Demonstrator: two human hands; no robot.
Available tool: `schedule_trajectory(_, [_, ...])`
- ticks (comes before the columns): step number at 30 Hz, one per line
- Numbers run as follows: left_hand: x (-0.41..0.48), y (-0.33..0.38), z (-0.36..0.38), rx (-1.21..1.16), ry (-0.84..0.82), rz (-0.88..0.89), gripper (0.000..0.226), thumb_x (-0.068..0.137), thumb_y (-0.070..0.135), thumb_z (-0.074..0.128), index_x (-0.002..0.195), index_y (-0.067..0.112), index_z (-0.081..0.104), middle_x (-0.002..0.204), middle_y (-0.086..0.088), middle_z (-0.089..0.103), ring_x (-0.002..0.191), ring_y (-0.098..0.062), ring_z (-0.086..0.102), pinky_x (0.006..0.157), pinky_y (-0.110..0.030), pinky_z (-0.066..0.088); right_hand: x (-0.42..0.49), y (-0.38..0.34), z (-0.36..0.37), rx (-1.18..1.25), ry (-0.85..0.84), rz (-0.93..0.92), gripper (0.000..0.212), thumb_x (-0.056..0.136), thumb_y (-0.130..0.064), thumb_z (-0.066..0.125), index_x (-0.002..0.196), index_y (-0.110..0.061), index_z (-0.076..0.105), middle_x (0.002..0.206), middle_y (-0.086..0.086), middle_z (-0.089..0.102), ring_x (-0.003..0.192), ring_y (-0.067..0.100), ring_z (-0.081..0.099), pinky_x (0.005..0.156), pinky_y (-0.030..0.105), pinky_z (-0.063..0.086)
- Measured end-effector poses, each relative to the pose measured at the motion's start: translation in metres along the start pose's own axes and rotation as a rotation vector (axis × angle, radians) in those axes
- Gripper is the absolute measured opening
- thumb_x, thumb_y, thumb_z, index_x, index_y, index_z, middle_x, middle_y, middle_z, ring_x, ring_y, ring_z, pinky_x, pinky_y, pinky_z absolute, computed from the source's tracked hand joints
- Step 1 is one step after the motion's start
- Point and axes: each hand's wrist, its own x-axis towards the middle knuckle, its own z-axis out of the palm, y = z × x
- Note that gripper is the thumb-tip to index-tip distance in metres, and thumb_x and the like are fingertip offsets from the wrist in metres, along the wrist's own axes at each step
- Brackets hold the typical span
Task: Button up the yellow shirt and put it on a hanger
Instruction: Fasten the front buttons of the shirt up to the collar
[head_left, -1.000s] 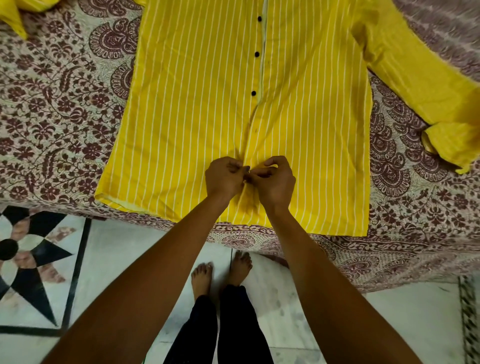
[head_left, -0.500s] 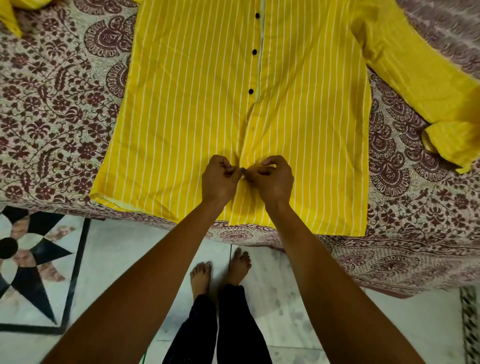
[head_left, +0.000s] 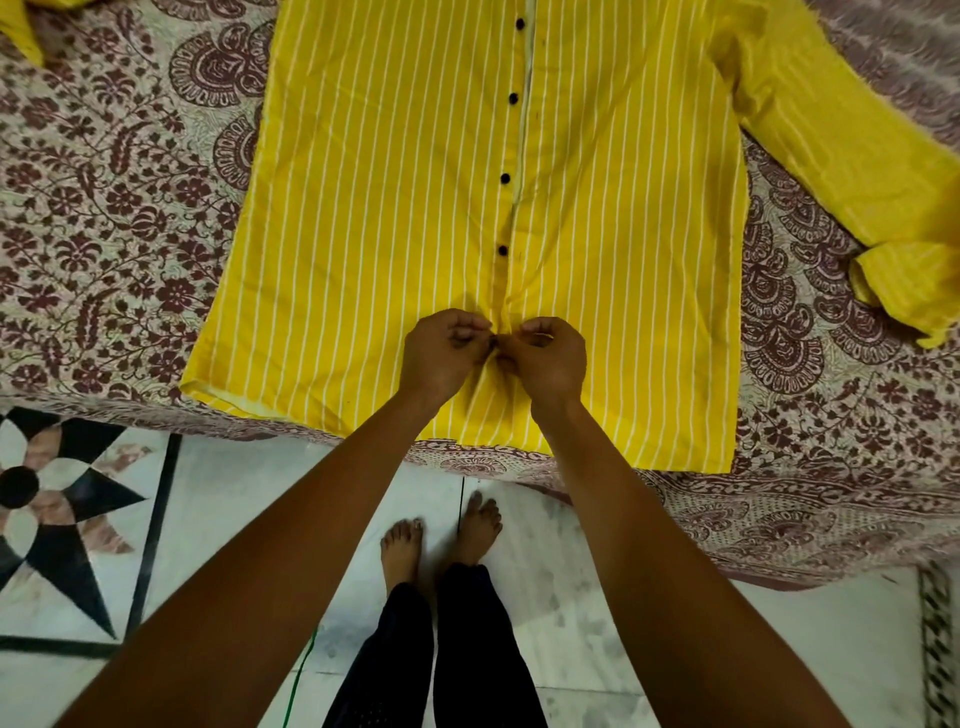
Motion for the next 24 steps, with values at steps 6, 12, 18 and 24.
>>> schedule_trajectory(6, [0.003, 0.001, 0.006, 0.088, 0.030, 0.047, 0.011, 0.080, 0.000, 0.065, 0.078, 0.010, 0.065, 0.075, -0.006, 0.064, 0.053, 0.009, 0.058, 0.072, -0.031, 0.053, 0.002, 0.004, 0.001, -0.040, 0.036, -0.058, 0.041, 0.068, 0.000, 0.074, 0.069, -0.026, 0.042, 0.064, -0.002, 0.053, 0.071, 0.030, 0.062, 0.071, 0.044, 0.053])
schedule_trajectory(12, [0.002, 0.000, 0.002, 0.078, 0.034, 0.057, 0.007, 0.081, 0.000, 0.064, 0.086, 0.000, 0.068, 0.083, -0.006, 0.066, 0.071, -0.008, 0.060, 0.080, -0.036, 0.054, -0.007, -0.002, 0.003, -0.249, 0.066, -0.268, 0.027, 0.074, 0.000, 0.066, 0.083, -0.015, 0.045, 0.062, -0.015, 0.049, 0.067, 0.016, 0.053, 0.056, 0.022, 0.030])
schedule_trajectory(18, [0.004, 0.000, 0.004, 0.153, 0.026, 0.095, 0.007, 0.080, 0.001, 0.066, 0.084, 0.004, 0.070, 0.084, -0.013, 0.070, 0.066, -0.008, 0.060, 0.073, -0.025, 0.052, -0.015, 0.007, 0.003, -0.079, 0.124, -0.198, 0.036, 0.073, 0.001, 0.066, 0.078, -0.026, 0.042, 0.067, -0.003, 0.061, 0.071, 0.019, 0.063, 0.064, 0.027, 0.045])
schedule_trajectory(24, [0.005, 0.001, 0.002, 0.211, -0.011, 0.115, 0.009, 0.080, 0.000, 0.064, 0.086, 0.004, 0.070, 0.073, -0.001, 0.064, 0.054, 0.008, 0.057, 0.058, -0.001, 0.042, -0.012, 0.017, 0.010, 0.198, 0.161, -0.060, 0.040, 0.072, 0.008, 0.065, 0.074, -0.024, 0.042, 0.068, 0.000, 0.065, 0.070, 0.024, 0.063, 0.072, 0.039, 0.051])
